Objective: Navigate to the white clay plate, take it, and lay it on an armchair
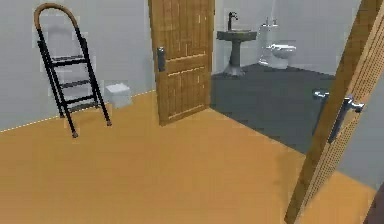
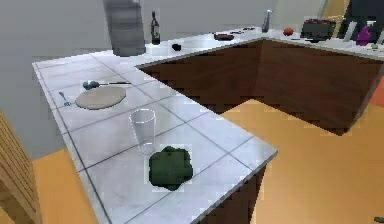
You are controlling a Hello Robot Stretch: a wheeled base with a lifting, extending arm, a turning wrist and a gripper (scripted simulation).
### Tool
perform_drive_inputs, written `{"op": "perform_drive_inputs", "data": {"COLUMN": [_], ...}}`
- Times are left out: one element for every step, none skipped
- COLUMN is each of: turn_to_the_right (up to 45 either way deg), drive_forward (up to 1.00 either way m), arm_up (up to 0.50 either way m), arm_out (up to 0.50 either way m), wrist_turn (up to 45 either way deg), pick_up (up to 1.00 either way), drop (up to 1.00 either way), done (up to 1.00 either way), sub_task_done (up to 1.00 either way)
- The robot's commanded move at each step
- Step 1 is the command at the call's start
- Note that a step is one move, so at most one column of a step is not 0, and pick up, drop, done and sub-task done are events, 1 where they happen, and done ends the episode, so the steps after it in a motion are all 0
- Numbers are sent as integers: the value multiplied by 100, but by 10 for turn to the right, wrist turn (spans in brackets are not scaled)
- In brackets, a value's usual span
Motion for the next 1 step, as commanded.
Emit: {"op": "perform_drive_inputs", "data": {"turn_to_the_right": [0], "drive_forward": [15], "arm_up": [0], "arm_out": [0], "wrist_turn": [0], "pick_up": [0], "drop": [0], "done": [0], "sub_task_done": [0]}}
